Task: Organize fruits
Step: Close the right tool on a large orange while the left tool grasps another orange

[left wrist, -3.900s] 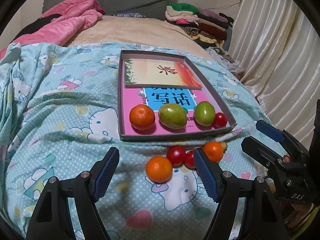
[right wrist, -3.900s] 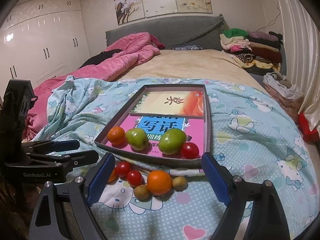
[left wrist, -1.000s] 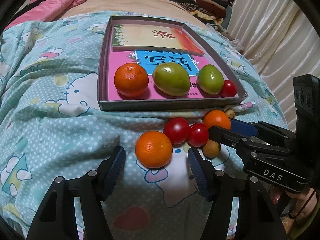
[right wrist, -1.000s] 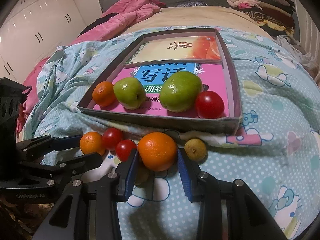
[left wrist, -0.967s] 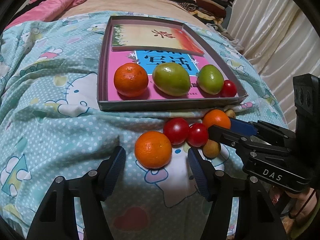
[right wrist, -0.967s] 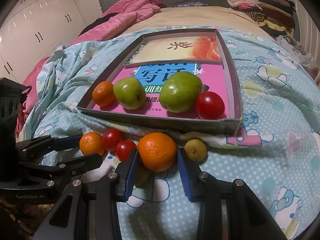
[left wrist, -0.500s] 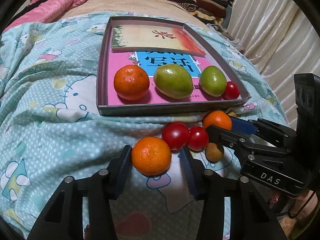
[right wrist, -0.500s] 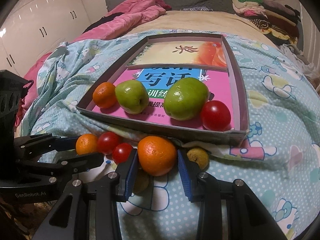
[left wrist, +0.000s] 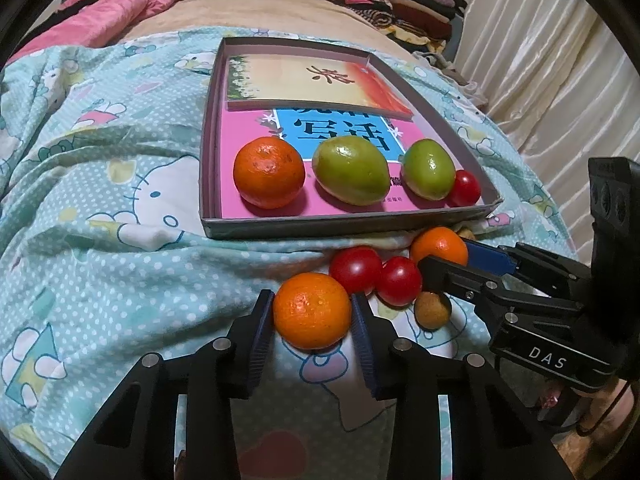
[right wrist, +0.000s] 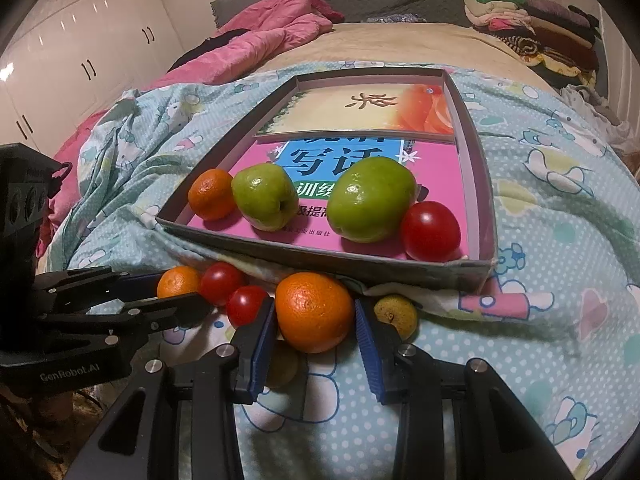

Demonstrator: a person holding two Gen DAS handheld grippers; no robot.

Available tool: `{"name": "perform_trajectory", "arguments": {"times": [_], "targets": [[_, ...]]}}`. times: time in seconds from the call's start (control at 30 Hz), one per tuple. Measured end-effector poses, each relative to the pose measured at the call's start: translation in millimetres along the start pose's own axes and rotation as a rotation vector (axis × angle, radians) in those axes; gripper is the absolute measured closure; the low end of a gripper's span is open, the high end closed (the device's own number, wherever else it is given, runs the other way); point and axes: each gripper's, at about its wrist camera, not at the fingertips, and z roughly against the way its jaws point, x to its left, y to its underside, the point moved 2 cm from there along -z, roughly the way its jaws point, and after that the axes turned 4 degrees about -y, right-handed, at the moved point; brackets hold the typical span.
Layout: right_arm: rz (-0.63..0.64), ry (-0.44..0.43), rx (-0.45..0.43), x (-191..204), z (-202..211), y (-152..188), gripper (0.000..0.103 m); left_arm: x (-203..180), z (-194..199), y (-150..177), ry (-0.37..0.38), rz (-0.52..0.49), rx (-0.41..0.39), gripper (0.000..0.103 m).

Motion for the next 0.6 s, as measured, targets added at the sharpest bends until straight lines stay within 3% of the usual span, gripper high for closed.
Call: {"name": "perform_trajectory", "arguments": {"times": [0.6], "targets": [[-0.018,-0.045,-0.038,2,12,-1,0.064,5,25,-5,0.027,0.015,-0.07,0.064]]}}
